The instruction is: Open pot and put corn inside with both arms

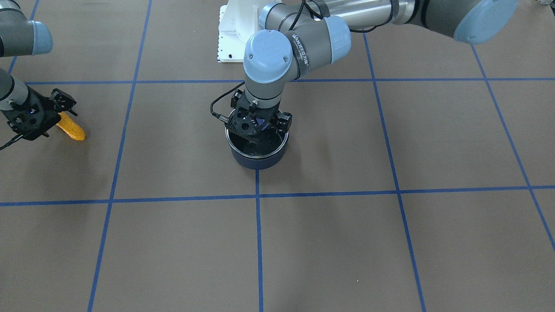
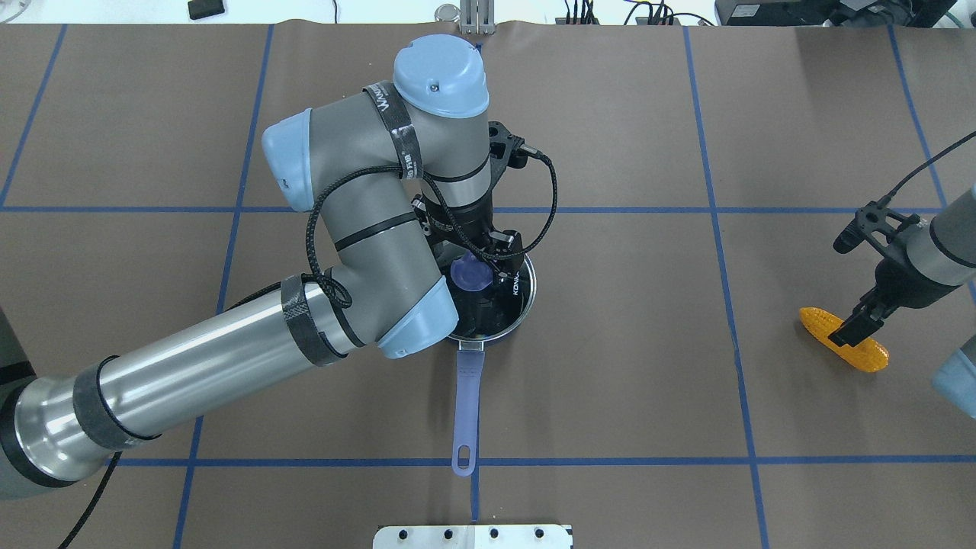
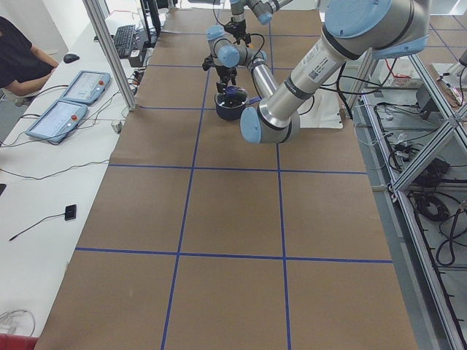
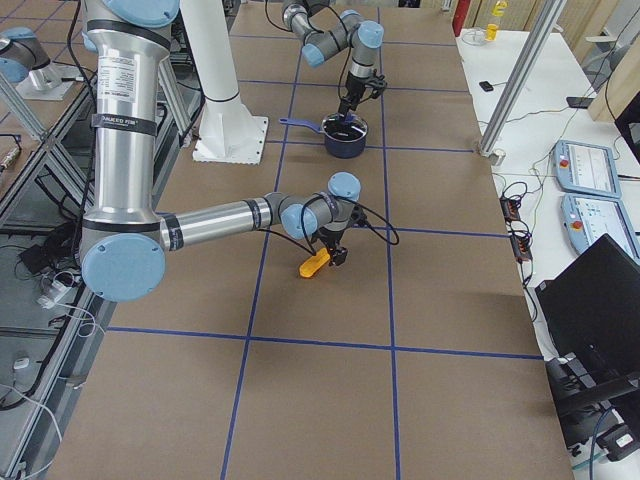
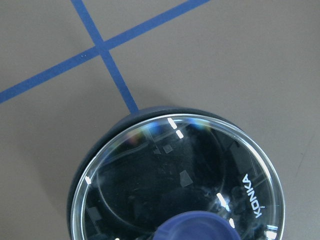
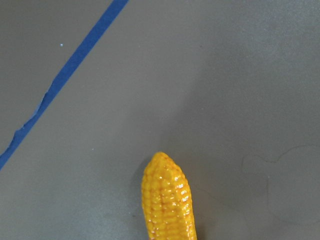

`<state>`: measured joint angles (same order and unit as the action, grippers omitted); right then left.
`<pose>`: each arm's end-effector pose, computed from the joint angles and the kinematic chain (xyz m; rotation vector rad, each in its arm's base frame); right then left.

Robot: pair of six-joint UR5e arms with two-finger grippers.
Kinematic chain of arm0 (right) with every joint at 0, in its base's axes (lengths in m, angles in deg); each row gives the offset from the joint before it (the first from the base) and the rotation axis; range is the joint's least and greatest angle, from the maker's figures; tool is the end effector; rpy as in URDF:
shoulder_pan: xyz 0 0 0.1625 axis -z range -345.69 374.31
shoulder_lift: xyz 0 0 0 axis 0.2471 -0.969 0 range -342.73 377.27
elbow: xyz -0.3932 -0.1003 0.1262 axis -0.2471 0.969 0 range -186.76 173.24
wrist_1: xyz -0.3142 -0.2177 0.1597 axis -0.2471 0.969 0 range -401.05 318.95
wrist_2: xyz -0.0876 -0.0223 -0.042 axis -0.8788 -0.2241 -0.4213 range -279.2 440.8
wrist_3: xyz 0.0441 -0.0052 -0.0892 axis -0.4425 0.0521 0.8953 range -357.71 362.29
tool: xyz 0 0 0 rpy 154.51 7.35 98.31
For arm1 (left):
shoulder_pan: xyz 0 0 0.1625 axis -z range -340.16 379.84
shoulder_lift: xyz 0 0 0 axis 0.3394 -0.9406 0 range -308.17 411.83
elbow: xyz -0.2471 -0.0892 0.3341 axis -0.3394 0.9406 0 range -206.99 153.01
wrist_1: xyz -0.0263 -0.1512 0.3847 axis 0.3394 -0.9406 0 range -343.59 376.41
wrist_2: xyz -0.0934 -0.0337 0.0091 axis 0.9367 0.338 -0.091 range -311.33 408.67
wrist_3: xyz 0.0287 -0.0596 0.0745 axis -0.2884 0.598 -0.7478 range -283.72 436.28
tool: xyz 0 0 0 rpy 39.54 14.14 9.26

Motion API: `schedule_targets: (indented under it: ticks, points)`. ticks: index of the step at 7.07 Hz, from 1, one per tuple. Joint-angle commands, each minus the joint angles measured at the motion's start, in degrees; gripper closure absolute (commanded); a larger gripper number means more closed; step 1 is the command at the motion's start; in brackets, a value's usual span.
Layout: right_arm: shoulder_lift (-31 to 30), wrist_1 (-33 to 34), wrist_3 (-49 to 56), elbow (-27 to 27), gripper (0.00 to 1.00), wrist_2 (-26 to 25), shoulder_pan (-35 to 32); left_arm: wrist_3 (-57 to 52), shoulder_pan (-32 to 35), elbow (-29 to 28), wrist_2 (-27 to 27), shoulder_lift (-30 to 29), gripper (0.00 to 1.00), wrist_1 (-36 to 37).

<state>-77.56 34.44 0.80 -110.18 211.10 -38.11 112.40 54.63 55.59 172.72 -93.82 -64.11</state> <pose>-0.2342 -0.4172 0.5581 0.1351 -0.8014 -0.7374 0.5648 -0.4868 0.1118 0.0503 0.8771 0.5126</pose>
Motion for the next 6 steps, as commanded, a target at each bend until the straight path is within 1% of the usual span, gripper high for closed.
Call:
schedule_targets:
  ticks: [1, 2, 3, 5, 6]
  points:
    - [0.0, 0.0, 0.0, 0.06, 0.0, -0.13, 0.12, 1.14, -0.59, 0.12, -0.04, 0.28, 0.02, -0.26]
    - [0.09, 0.0, 0.0, 0.06, 0.0, -0.13, 0.2, 4.11, -0.77, 0.12, -0.21, 0.36, 0.03, -2.17]
    - [0.0, 0.0, 0.0, 0.15, 0.0, -0.13, 0.2, 4.4, -0.77, 0.12, -0.21, 0.45, 0.09, -2.28]
    - [0.0, 0.09, 0.0, 0.15, 0.0, -0.22, 0.2, 4.49, -0.77, 0.3, -0.21, 0.71, 0.26, -2.19]
    - [0.0, 0.09, 0.0, 0.15, 0.0, -0.22, 0.2, 4.75, -0.77, 0.56, -0.21, 0.71, 0.33, -2.1]
